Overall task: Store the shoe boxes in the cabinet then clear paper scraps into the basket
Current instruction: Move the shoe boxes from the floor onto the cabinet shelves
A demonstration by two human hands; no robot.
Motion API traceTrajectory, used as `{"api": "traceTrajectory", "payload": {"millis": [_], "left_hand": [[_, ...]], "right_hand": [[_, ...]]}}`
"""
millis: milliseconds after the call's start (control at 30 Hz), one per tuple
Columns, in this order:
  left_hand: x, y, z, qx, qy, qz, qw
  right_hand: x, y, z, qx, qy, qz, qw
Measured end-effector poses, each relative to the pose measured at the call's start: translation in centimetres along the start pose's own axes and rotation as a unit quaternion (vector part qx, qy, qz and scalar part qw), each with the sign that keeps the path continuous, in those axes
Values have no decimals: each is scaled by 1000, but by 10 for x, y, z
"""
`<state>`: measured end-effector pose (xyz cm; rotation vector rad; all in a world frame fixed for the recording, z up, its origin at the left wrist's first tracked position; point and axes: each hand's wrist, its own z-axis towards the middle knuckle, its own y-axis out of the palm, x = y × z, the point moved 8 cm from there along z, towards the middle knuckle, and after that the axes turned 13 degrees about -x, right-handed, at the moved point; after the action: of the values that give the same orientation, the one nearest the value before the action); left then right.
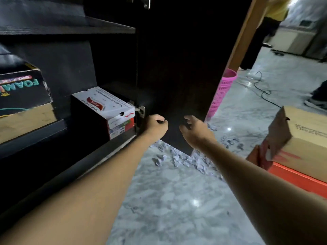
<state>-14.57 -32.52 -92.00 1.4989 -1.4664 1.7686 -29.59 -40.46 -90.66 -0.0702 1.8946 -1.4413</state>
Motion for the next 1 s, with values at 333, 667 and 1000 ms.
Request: {"api": "traceTrajectory", "payload": {"millis": [333, 667, 1000], "left_hand": [[125, 185, -77, -212, 107, 48, 970], [140, 368, -219, -339, 111, -18, 934], [53, 477, -321, -443, 36, 62, 894]], "right_hand": [[131, -121, -197, 91, 139, -5, 986], [283, -102, -399, 223, 280, 184, 916], [378, -3, -498, 205, 459, 192, 843]]}}
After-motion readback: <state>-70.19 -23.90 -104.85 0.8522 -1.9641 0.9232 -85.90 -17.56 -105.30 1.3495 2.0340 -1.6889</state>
